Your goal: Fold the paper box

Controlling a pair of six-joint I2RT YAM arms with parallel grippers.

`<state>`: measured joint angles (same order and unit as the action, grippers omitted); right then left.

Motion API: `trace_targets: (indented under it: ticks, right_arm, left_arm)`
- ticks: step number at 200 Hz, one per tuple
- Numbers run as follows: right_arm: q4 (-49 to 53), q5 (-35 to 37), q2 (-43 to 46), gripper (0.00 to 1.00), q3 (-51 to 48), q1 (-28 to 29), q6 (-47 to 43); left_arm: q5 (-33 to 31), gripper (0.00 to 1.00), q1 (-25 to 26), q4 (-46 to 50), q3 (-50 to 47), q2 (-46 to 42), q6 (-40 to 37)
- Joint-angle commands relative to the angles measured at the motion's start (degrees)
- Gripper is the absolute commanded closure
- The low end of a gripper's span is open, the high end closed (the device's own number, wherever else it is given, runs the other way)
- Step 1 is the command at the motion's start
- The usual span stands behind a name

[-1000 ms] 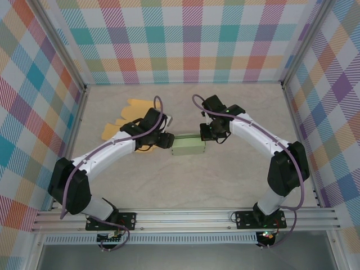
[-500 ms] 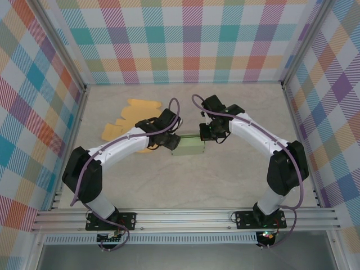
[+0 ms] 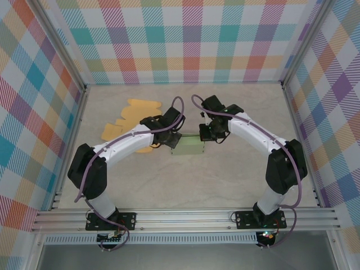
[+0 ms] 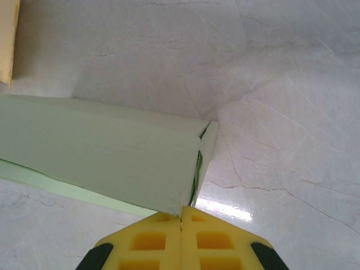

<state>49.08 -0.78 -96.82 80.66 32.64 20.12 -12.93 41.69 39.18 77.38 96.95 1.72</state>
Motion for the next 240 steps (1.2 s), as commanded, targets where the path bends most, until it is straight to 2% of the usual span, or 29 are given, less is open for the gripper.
trace_targets:
  ticks: [1, 40, 76, 126, 142, 179, 196, 240]
  right_arm:
    - [0.9, -2.6, -0.7, 1.0, 1.4, 0.2, -0.2]
    - [0.5, -0.2, 0.6, 0.9, 0.7, 0.1, 0.4]
    - [-0.6, 1.2, 1.5, 0.75, -0.7, 0.1, 0.5]
    - [-2.4, 1.2, 1.6, 0.75, -1.9, 0.2, 0.6]
    - [-2.4, 1.2, 1.0, 0.67, -1.9, 0.2, 0.5]
    - [-2.0, 5.6, -0.1, 0.66, -1.4, 0.3, -1.2]
    - [-1.1, 7.3, 0.0, 0.58, -0.4, 0.2, -1.7]
    - [-1.7, 8.6, 2.6, 0.53, -1.5, 0.2, -2.8]
  left_arm:
    - [0.6, 1.0, 1.6, 1.7, 2.6, 1.1, 1.2]
    - [-0.6, 1.0, 2.0, 1.9, 3.1, 1.6, 1.4]
    - [-1.6, 1.0, 2.0, 2.3, 2.9, 2.9, 1.8]
    - [-0.7, 1.0, 2.0, 2.1, 3.3, 2.6, 2.0]
    - [0.0, 1.0, 2.0, 2.3, 3.7, 2.2, 1.9]
    - [-0.2, 1.0, 2.0, 3.0, 4.1, 2.2, 1.1]
    - [-0.5, 1.0, 2.0, 3.6, 4.5, 2.8, 0.7]
    - [-1.4, 1.0, 2.1, 4.6, 5.8, 3.4, -0.8]
